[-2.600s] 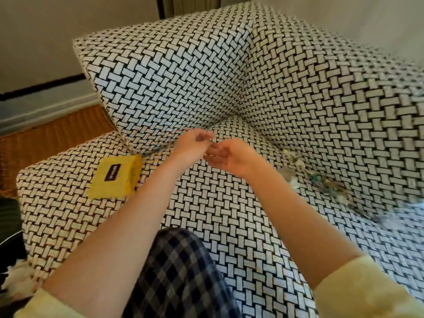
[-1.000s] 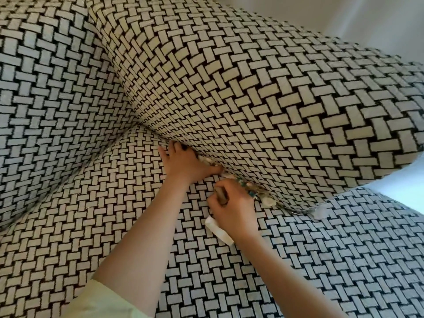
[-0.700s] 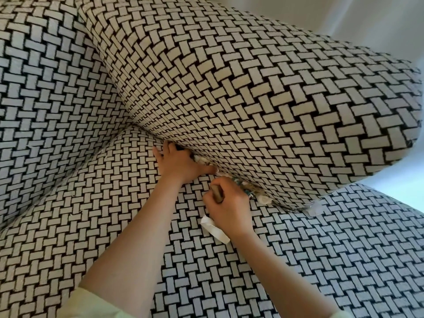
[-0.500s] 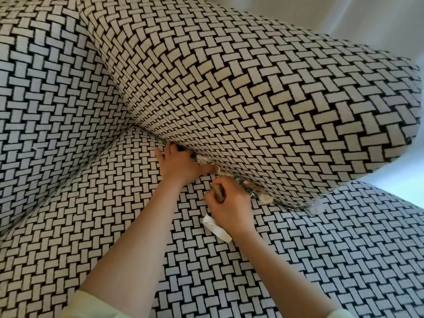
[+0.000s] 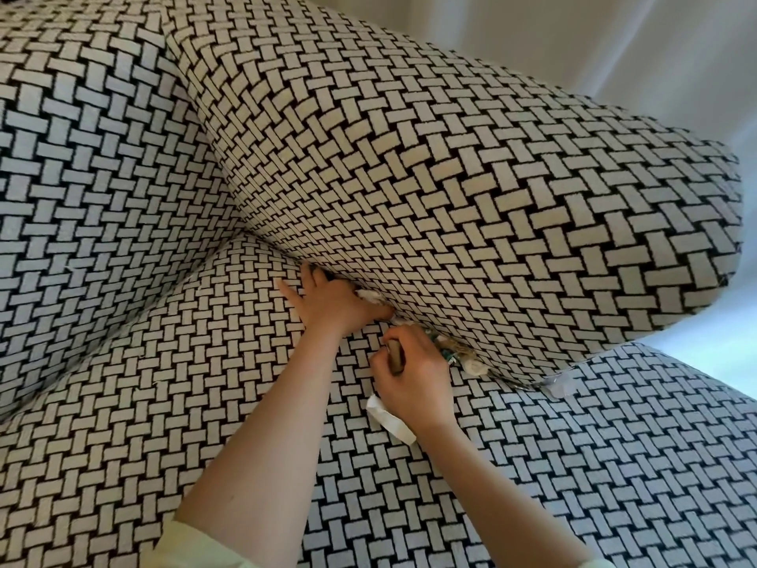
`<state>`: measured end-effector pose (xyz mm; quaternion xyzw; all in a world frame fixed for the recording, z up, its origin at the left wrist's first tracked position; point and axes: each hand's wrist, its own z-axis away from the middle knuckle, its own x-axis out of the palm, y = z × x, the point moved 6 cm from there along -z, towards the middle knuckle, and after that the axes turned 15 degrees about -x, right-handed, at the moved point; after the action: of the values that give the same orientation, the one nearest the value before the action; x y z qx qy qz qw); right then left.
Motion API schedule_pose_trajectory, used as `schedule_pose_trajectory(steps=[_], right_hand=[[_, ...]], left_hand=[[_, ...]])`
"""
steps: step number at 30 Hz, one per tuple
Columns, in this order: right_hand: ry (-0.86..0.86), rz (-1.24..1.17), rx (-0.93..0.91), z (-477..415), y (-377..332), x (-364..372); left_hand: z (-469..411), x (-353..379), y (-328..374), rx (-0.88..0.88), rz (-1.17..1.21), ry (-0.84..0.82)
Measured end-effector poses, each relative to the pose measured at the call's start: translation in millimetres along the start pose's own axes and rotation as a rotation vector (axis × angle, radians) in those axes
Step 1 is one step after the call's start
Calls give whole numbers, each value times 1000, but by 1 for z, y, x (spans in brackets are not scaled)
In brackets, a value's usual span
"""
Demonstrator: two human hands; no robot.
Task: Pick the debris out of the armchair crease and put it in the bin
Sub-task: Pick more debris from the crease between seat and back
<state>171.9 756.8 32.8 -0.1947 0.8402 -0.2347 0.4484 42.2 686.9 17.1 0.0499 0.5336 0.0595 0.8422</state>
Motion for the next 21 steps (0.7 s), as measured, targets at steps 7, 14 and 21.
schedule_pose_trajectory(steps=[7, 14, 21], right_hand=[[1, -9, 8, 0, -2, -2], [3, -64, 71, -1, -7, -8], [-65, 3, 78, -1, -5, -4]], left_hand=[[16, 3, -1, 140, 129, 151], [40, 5, -5, 251, 329, 314], [62, 1, -20, 427, 558, 208]])
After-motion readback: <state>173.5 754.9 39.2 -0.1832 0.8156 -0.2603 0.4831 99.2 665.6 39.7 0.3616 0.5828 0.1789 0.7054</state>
